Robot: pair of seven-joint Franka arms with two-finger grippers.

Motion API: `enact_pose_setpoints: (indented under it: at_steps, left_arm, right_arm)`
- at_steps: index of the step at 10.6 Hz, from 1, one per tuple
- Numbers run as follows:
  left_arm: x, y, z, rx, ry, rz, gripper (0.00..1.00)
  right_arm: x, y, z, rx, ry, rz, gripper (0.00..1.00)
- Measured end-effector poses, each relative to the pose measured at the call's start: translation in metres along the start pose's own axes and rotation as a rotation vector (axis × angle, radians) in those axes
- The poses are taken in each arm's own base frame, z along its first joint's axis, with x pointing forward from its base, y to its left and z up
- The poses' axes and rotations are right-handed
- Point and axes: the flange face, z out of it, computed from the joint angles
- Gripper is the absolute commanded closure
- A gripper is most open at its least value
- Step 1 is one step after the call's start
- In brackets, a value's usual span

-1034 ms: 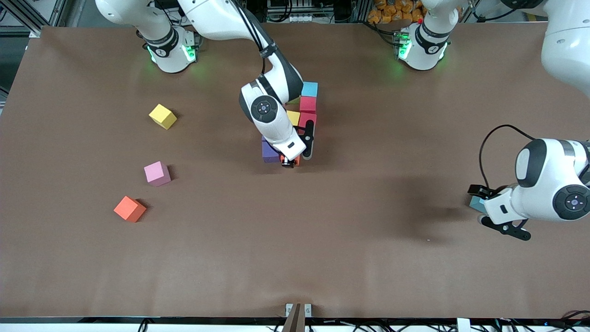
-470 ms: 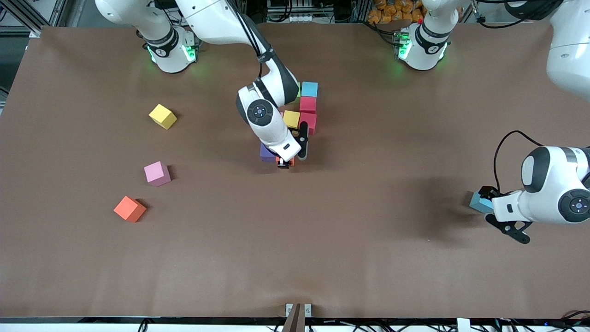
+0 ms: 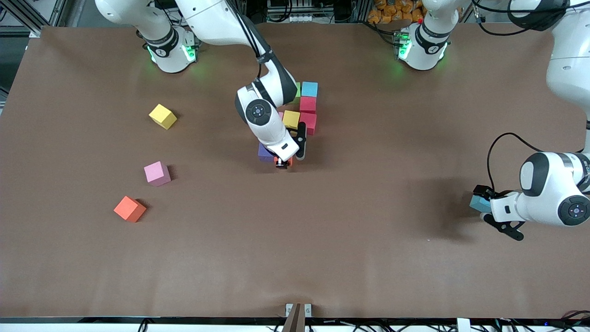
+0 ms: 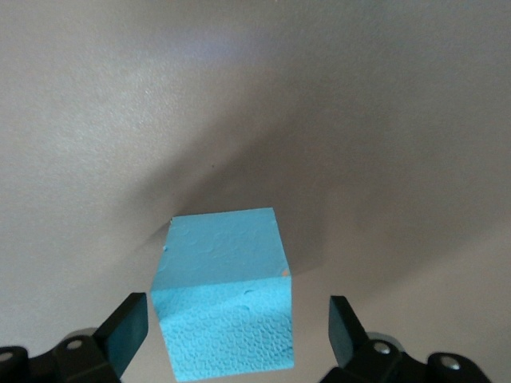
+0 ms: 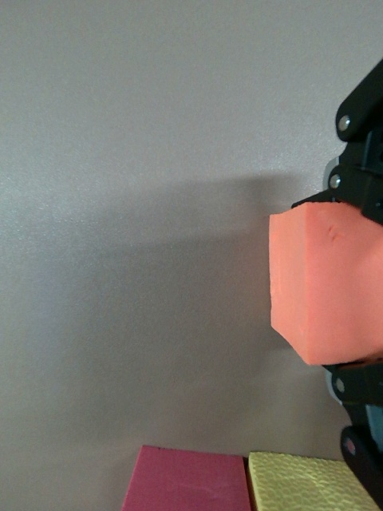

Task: Form number 2 with 11 blocks
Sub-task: 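Grasp the cyan cube with the left gripper while the right gripper places orange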

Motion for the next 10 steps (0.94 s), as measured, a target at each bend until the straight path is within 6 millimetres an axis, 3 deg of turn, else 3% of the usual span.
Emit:
enact_pose_setpoints:
  at_steps: [2,3,4,10]
  left_arm:
    - [0.0008,0.0005,0.0036,-0.005,-0.002,0.001,0.49]
    - [0.0013,0.0010,0.0035,-0.006,-0.002,0.002,0.65]
    - [0.0013,0.0010,0.0036,-0.006,-0.002,0.002,0.75]
    - [0.0016,0.0010,0.0013,-0.004,0.001,0.005,0.84]
  right_arm:
    - [0.0000,-0.0002,0.0001,-0.001,0.000,0.000,0.89]
    - [0.0001,-0.0003,0.0001,-0.001,0.000,0.000,0.89]
    - [0.0001,-0.0003,0.0001,-0.001,0.000,0.000,0.89]
    - [-0.0019,-0.0095,0.0007,0.002,-0.002,-0.002,0.89]
